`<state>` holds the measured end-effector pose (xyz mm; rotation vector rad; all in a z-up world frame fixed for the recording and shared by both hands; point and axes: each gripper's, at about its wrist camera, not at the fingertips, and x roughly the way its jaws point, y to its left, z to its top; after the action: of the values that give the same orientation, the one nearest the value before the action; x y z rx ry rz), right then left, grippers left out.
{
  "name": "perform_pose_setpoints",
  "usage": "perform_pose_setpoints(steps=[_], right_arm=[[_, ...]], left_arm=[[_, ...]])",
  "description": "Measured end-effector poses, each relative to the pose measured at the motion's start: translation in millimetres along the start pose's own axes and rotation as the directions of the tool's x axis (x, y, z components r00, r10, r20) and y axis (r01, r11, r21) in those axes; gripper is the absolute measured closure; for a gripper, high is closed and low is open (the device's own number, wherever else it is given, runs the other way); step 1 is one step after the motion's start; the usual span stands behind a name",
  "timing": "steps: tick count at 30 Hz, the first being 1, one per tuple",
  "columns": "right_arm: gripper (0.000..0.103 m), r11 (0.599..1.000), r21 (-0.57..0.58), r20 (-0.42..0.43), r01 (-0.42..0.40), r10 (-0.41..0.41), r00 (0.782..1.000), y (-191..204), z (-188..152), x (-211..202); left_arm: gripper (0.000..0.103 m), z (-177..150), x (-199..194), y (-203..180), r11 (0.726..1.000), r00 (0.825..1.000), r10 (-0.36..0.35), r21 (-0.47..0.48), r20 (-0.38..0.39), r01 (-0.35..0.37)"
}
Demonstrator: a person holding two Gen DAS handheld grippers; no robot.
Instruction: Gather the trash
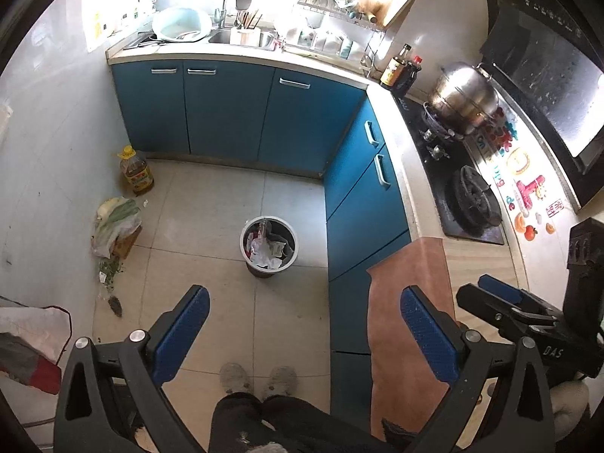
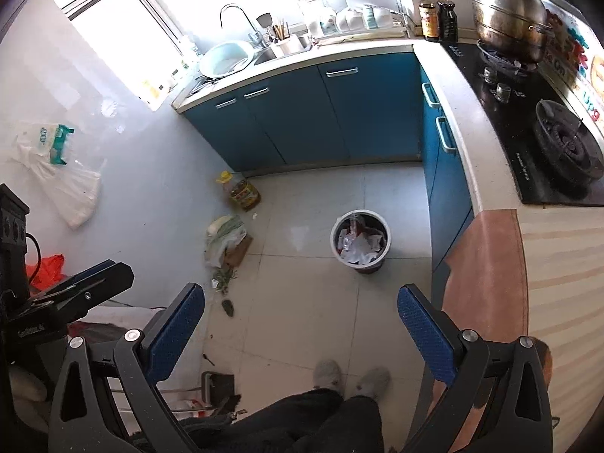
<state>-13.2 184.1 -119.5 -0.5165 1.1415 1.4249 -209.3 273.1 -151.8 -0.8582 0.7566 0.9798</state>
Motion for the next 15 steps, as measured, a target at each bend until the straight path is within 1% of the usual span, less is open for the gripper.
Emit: perform_pose_setpoints(steps=[4,15], right_arm=[[0.000,1.000,-0.006,-0.004,-0.022,0.022,1.000,8.9,-6.0,-0.7],[0.000,0.999,-0.030,-0.027,-0.041,0.040,0.999,18.8,-12.5,-1.5]], left_arm=[[0.000,-4.8,-6.3,6.7,0.999,1.000,-0.024,-0.023,0.005,0.024],[0.000,-12.2,-11.2,14.5,0.999,0.999,-0.035,-0.025,-0.009,0.035]])
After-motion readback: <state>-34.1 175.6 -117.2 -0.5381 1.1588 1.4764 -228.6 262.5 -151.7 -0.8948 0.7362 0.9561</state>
